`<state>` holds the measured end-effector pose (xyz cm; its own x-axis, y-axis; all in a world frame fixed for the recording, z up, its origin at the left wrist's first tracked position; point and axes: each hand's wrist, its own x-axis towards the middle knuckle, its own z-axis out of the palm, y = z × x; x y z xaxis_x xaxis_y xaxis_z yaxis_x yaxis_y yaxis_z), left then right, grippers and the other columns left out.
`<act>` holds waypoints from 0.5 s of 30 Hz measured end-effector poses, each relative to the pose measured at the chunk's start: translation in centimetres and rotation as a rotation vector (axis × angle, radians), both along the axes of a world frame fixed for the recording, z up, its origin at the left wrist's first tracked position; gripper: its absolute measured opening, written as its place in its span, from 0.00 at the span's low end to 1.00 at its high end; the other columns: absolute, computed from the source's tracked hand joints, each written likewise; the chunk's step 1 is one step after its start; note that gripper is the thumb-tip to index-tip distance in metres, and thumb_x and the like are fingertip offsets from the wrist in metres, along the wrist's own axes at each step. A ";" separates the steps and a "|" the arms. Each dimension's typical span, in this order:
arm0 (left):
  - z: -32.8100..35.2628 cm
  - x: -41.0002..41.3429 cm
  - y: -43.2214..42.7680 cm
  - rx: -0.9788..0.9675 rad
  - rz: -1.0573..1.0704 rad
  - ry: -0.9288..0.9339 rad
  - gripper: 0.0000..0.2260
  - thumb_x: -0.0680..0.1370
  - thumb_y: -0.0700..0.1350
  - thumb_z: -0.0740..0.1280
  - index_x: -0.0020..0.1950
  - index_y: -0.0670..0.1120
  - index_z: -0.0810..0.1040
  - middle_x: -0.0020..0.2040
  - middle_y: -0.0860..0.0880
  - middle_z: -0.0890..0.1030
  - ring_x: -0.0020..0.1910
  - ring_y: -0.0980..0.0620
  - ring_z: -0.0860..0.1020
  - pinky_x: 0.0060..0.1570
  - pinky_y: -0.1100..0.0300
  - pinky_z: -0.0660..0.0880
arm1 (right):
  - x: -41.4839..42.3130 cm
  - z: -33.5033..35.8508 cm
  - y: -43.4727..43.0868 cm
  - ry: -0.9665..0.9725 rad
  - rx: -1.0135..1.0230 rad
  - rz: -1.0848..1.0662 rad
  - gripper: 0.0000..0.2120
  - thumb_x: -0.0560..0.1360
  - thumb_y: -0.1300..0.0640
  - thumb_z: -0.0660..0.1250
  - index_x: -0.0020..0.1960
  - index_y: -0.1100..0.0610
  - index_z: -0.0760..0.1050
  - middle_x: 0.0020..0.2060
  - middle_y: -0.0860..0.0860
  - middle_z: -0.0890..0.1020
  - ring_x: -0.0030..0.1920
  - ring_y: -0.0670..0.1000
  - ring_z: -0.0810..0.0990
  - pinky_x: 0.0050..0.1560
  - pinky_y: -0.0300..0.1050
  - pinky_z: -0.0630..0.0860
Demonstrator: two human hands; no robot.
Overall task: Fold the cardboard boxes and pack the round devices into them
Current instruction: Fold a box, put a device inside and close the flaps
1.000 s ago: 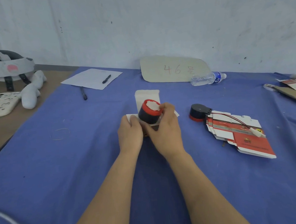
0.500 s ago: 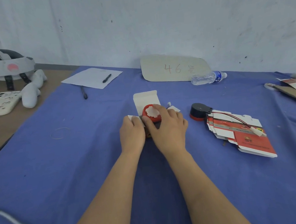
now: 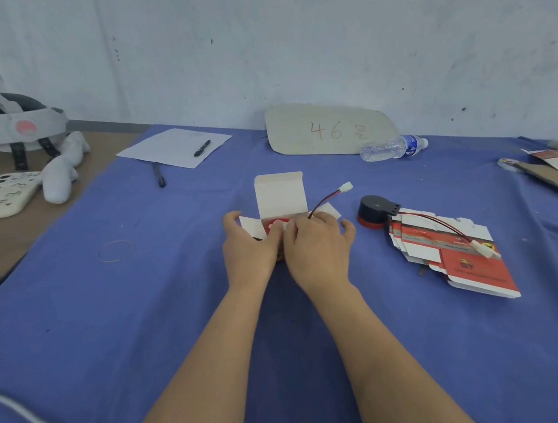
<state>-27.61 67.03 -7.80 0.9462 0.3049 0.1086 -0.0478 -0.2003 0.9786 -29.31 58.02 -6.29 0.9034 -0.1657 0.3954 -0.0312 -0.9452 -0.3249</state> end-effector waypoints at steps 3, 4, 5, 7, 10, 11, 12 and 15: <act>0.1 -0.1 -0.3 -0.104 0.055 0.020 0.39 0.74 0.49 0.72 0.76 0.44 0.52 0.48 0.53 0.77 0.42 0.55 0.74 0.33 0.72 0.67 | -0.1 0.1 -0.1 -0.010 0.037 -0.018 0.18 0.81 0.52 0.51 0.45 0.53 0.78 0.50 0.48 0.78 0.60 0.50 0.69 0.69 0.53 0.53; 0.1 0.0 -0.4 -0.112 0.068 0.038 0.37 0.74 0.49 0.72 0.75 0.43 0.56 0.48 0.52 0.77 0.45 0.53 0.75 0.34 0.70 0.67 | -0.1 0.2 -0.1 -0.013 0.045 -0.018 0.18 0.81 0.52 0.52 0.45 0.53 0.78 0.50 0.48 0.78 0.59 0.49 0.70 0.69 0.52 0.54; 0.0 0.0 -0.5 -0.085 0.060 0.041 0.31 0.74 0.49 0.72 0.72 0.42 0.64 0.47 0.52 0.78 0.45 0.52 0.76 0.34 0.68 0.67 | -0.1 0.2 -0.2 -0.015 0.052 -0.012 0.17 0.81 0.51 0.52 0.45 0.53 0.78 0.49 0.48 0.77 0.58 0.49 0.70 0.68 0.52 0.55; -0.2 0.1 -0.7 0.009 0.019 0.000 0.16 0.75 0.49 0.71 0.57 0.41 0.78 0.42 0.50 0.80 0.41 0.52 0.78 0.31 0.66 0.67 | -0.1 0.2 -0.4 -0.024 0.114 0.019 0.16 0.80 0.52 0.53 0.44 0.54 0.78 0.45 0.48 0.76 0.55 0.50 0.71 0.62 0.48 0.62; -0.2 0.0 -0.5 0.007 -0.005 -0.045 0.10 0.75 0.49 0.71 0.49 0.44 0.77 0.40 0.53 0.78 0.37 0.57 0.75 0.31 0.66 0.67 | 0.1 0.2 -0.8 -0.053 0.319 0.051 0.14 0.79 0.57 0.56 0.40 0.58 0.77 0.37 0.48 0.72 0.46 0.52 0.74 0.42 0.42 0.67; -0.1 0.0 -0.5 -0.018 -0.022 -0.057 0.08 0.74 0.49 0.71 0.49 0.47 0.77 0.40 0.55 0.78 0.37 0.59 0.75 0.32 0.67 0.68 | 0.2 0.3 -1.0 -0.057 0.362 0.039 0.14 0.78 0.58 0.56 0.41 0.59 0.78 0.37 0.48 0.73 0.44 0.52 0.74 0.39 0.41 0.66; -0.1 -0.1 -0.5 -0.049 -0.044 -0.069 0.07 0.74 0.49 0.71 0.49 0.50 0.77 0.41 0.57 0.78 0.38 0.60 0.76 0.33 0.68 0.69 | 0.3 0.2 -1.2 -0.058 0.395 0.024 0.14 0.78 0.58 0.57 0.42 0.59 0.79 0.38 0.49 0.74 0.43 0.51 0.74 0.37 0.41 0.65; 0.3 -0.6 -0.7 -0.169 -0.130 -0.135 0.07 0.75 0.45 0.69 0.48 0.57 0.78 0.43 0.60 0.81 0.44 0.59 0.80 0.41 0.67 0.76 | 0.5 0.1 -1.4 -0.069 0.538 0.005 0.13 0.79 0.58 0.57 0.44 0.59 0.79 0.41 0.52 0.79 0.39 0.49 0.73 0.33 0.37 0.66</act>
